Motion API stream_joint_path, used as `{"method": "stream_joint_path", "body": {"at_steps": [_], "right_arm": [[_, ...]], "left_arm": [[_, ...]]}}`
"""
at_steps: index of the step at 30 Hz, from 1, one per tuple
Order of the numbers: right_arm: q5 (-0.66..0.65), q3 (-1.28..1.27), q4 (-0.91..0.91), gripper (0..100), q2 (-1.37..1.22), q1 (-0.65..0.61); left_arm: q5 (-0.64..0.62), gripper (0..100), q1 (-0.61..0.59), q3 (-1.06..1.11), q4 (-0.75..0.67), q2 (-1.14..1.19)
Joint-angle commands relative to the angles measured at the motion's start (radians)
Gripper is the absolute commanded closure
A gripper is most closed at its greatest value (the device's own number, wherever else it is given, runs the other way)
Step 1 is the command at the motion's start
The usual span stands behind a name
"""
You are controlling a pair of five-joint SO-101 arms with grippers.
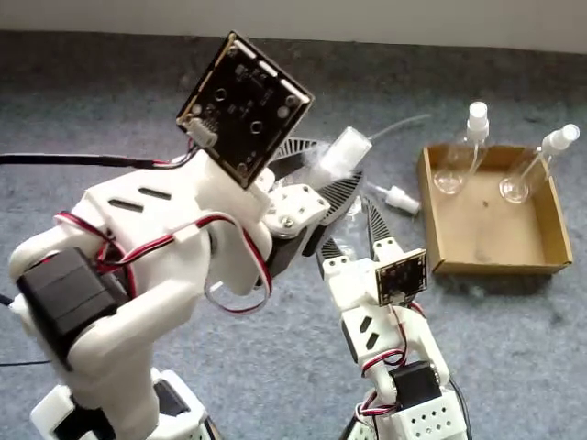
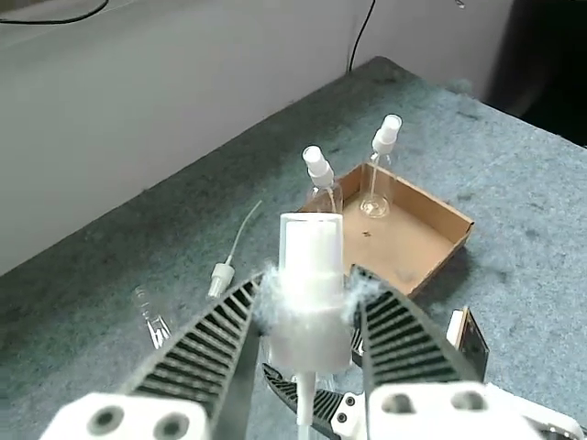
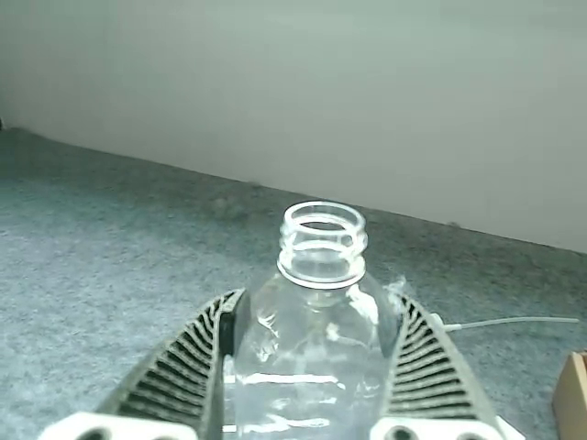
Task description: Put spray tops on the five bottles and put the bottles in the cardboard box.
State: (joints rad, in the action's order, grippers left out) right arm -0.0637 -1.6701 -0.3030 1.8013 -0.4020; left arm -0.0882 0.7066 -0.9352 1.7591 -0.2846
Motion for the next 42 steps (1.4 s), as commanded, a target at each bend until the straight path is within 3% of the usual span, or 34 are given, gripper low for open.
{"method": "stream_joint_path", "body": {"at_steps": [1, 5, 8, 25, 36, 42], "right_arm": [[0.009, -0.127, 0.022, 89.6, -0.005, -0.005], [0.009, -0.127, 0.022, 89.6, -0.005, -0.005], [0.009, -0.127, 0.022, 89.6, -0.005, -0.005], [0.009, -0.127, 0.021, 89.6, -0.013, -0.005], [0.009, -0.127, 0.021, 89.6, -0.015, -0.005], [0.009, -0.127, 0.021, 89.6, -0.015, -0.005]], "left_arm": [[-0.008, 100, -0.048, 0.117, -0.003, -0.137], [-0.009, 100, -0.051, 0.308, -0.009, -0.226], [-0.011, 100, -0.051, 0.447, -0.115, -0.277], [-0.005, 100, -0.051, 1.349, -1.186, -0.595], [-0.011, 100, -0.139, 1.646, -1.778, -0.634], [-0.011, 99, -0.142, 1.727, -1.973, -0.634]]}}
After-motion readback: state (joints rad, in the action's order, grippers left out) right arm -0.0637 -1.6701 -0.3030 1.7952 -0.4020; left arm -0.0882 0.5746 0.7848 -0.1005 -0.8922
